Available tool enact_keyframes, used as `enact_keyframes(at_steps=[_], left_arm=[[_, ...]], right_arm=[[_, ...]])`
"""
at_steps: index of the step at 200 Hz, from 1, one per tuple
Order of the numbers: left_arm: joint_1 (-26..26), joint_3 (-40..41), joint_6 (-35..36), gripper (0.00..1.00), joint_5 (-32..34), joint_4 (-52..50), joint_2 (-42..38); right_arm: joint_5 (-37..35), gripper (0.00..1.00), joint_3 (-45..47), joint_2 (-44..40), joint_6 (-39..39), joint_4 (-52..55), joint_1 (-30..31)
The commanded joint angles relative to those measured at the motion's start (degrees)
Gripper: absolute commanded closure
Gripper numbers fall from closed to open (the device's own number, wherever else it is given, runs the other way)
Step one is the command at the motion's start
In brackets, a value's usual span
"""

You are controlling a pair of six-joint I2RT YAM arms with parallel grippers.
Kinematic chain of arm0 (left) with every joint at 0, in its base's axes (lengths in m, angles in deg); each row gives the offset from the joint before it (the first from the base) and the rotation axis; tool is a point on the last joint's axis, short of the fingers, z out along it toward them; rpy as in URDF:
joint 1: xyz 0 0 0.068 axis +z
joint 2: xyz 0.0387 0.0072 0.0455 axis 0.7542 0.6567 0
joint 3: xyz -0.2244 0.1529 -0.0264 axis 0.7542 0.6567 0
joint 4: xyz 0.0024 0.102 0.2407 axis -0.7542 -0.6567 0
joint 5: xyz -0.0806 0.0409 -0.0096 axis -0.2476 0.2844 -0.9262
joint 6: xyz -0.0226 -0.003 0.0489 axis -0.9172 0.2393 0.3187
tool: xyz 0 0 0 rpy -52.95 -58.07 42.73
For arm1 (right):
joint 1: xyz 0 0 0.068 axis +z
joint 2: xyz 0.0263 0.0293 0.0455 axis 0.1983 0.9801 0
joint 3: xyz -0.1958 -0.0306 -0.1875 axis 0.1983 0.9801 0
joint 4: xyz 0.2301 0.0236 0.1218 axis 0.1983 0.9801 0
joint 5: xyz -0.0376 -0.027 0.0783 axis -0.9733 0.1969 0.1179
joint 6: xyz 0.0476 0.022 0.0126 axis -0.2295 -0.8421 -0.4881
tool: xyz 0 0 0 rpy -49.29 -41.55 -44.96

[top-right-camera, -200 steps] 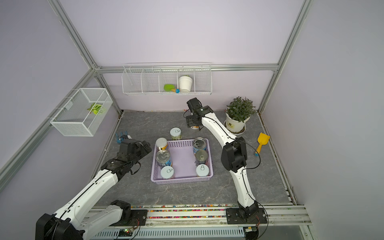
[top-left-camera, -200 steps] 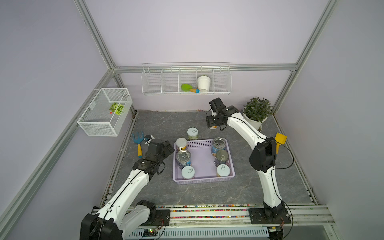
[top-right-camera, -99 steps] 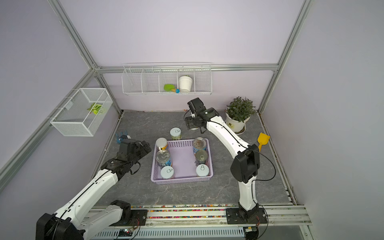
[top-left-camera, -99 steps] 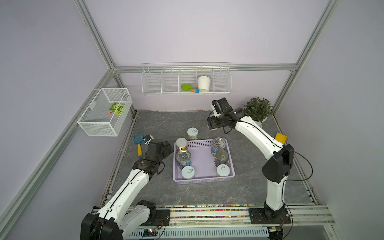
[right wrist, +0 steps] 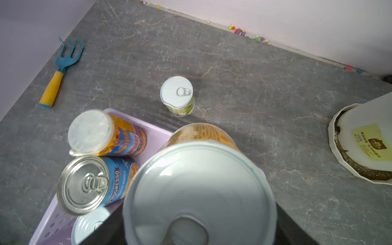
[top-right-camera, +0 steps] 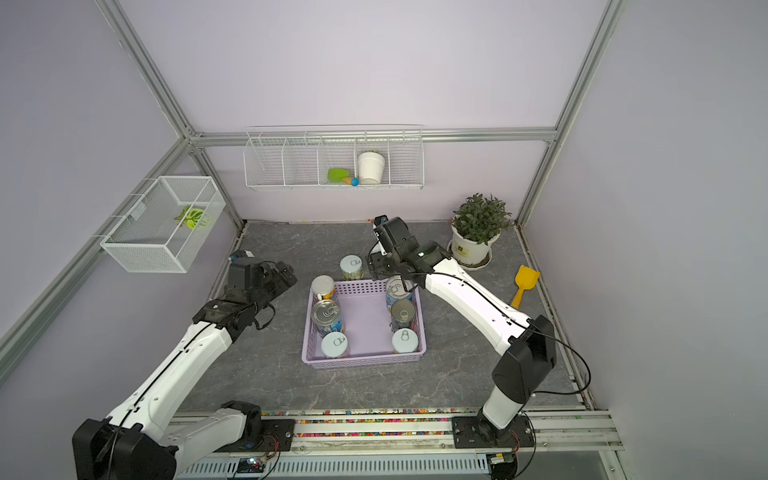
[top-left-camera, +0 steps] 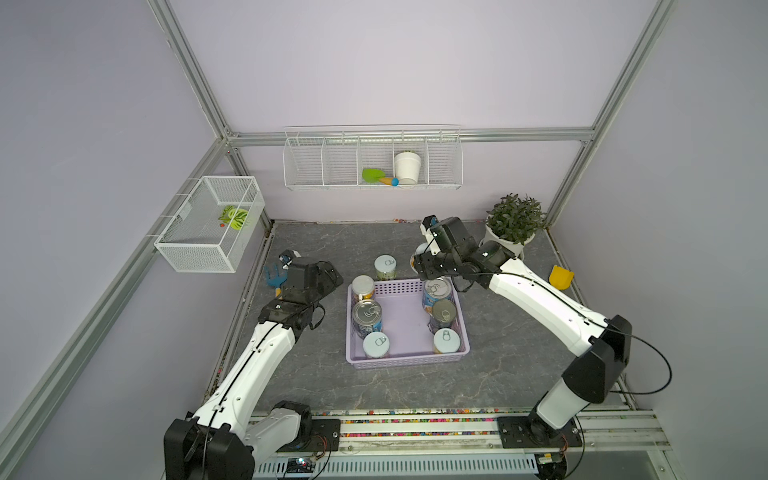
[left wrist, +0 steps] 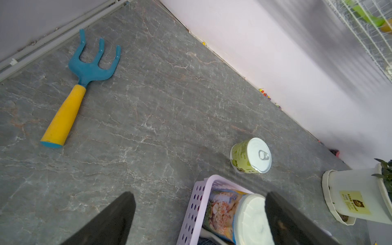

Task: Put the canned food in the basket
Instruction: Place the canned food in the basket.

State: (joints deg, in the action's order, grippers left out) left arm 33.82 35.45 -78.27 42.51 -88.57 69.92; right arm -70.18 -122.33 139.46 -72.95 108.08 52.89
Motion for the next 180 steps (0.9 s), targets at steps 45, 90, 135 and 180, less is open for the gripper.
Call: enact_keyframes(at_steps=[45,90,135,180], left_arm=[[0.81,-7.96,1.85,0.00,-5.27,-2.06,6.71],[0.73,-10.16,1.84,0.00,-7.52,-3.92,9.37],[0.76,-10.29,1.71,0.00,-6.83,-5.46,9.48],[0.81,-10.52,2.28,0.00,-5.89,-5.72,8.56]], right_arm=[[-4.54,0.54,15.98,-12.84,-3.79,-9.80,5.84],[-7.16,0.55,28.28,-18.41,-8.13,-12.82,10.83],[-10.94,0.55,29.90,-18.81,-9.08,-11.44,16.91],[-11.11,0.56,30.90,-16.39,-10.99,-10.88,20.38]])
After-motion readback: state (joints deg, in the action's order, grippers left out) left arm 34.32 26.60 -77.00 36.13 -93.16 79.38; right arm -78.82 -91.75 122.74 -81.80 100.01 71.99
